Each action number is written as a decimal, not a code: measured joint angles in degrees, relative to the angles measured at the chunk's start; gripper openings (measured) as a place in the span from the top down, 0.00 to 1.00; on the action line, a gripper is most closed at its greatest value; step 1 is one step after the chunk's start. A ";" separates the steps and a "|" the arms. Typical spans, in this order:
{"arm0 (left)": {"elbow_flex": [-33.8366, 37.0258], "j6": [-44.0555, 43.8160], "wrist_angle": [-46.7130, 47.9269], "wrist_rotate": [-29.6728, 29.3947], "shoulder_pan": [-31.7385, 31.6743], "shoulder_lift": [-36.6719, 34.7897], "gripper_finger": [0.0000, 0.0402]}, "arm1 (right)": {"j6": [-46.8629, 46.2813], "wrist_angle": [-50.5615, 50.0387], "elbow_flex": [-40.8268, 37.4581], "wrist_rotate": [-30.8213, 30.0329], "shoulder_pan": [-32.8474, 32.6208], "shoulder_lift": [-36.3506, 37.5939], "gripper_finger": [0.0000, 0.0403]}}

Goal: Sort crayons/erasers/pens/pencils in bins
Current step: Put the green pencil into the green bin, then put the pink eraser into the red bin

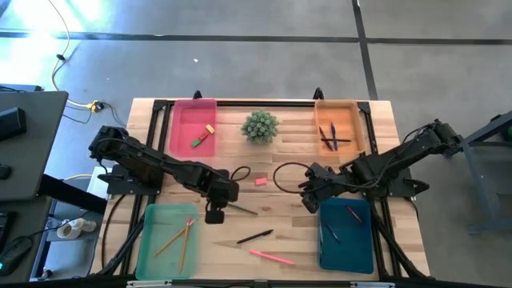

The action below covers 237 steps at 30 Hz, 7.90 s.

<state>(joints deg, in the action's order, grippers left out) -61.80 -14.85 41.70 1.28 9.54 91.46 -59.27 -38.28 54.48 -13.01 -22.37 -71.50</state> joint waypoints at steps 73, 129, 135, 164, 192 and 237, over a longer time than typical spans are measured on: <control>-0.98 3.16 -6.28 -3.88 1.47 7.58 0.99 | -0.23 0.26 -0.02 -0.29 1.40 0.02 0.70; 9.60 -82.00 19.05 -10.84 47.65 -9.93 0.98 | 42.76 15.74 14.97 12.89 23.72 -14.80 0.70; 9.60 -79.38 18.40 -11.13 47.47 -9.84 0.88 | 43.78 11.59 18.63 15.97 23.70 -19.95 0.70; 9.57 -72.54 27.32 -23.98 40.53 -31.26 0.68 | 68.87 -8.09 37.66 17.15 23.48 -44.18 0.57; 9.55 -55.84 27.97 -33.59 17.20 -39.30 0.68 | 70.41 -6.75 37.92 18.05 24.00 -54.37 0.50; 9.55 -47.93 27.97 -14.73 9.60 -39.24 0.68 | 64.52 -7.57 37.46 19.13 24.70 -52.44 0.91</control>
<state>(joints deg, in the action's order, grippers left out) -52.25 -62.79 69.67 -13.45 19.14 52.23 5.24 -45.85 91.94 6.11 2.33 -123.95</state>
